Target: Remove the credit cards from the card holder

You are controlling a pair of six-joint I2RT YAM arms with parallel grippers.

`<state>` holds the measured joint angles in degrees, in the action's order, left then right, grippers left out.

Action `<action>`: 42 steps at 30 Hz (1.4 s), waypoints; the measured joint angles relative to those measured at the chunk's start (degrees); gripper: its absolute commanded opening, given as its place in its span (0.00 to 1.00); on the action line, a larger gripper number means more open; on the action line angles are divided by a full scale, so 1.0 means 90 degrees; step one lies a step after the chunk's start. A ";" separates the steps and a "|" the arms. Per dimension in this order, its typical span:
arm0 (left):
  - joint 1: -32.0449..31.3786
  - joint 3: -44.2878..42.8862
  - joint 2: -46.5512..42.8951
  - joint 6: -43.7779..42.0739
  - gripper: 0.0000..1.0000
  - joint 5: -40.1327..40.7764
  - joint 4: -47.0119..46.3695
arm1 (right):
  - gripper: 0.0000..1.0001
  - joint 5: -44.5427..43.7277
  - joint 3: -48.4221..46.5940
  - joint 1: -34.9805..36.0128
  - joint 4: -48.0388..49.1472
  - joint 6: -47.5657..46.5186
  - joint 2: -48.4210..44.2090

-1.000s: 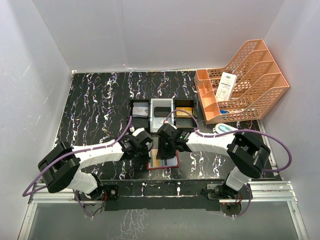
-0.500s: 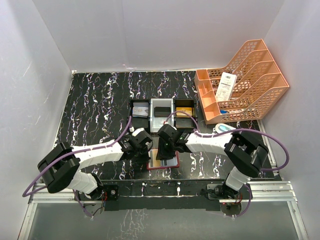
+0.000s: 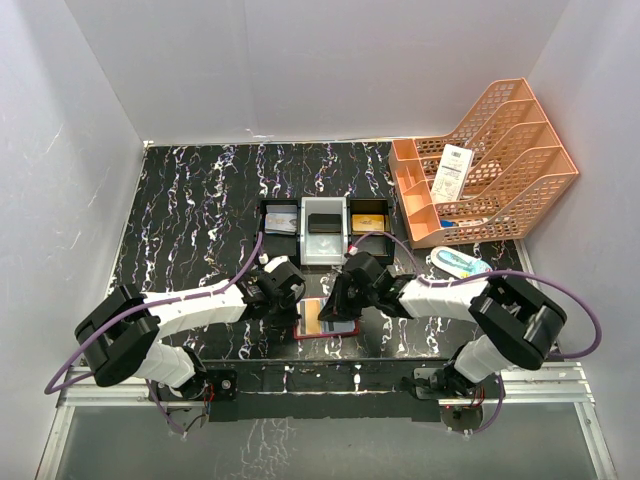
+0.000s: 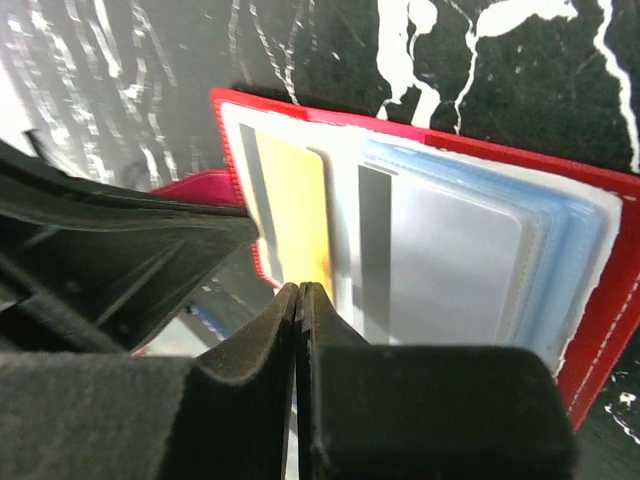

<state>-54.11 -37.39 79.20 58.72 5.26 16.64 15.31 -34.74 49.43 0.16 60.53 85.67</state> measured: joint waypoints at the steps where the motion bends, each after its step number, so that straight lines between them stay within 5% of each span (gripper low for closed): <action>1: 0.0000 0.0000 0.0000 -0.0002 0.04 -0.0002 0.0000 | 0.00 0.0148 0.0124 -0.0097 0.0211 0.0058 -0.0073; 5: 0.0000 -0.0002 0.0000 -0.0019 0.04 -0.0002 0.0005 | 0.00 0.0573 0.0279 -0.0372 0.0775 0.0209 -0.0209; 8: 0.0000 -0.0002 0.0000 -0.0027 0.04 -0.0002 0.0005 | 0.12 0.0712 0.0277 -0.0425 0.0889 0.0233 -0.0274; 17: 0.0000 0.0000 -0.0002 -0.0024 0.03 -0.0005 0.0002 | 0.25 0.0527 -0.0129 -0.0418 -0.0245 -0.0226 -0.0041; 32: 0.0000 0.0000 0.0000 -0.0073 0.03 -0.0019 -0.0017 | 0.19 0.0073 -0.1107 -0.0117 -0.1166 -0.0571 0.0845; 42: 0.0000 0.0000 0.0005 -0.0107 0.03 -0.0032 -0.0027 | 0.00 0.0391 -0.0406 -0.0209 -0.0112 -0.0318 0.0641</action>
<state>-54.11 -37.39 79.24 57.76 4.97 16.40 18.83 -38.39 47.55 -0.84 57.67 91.44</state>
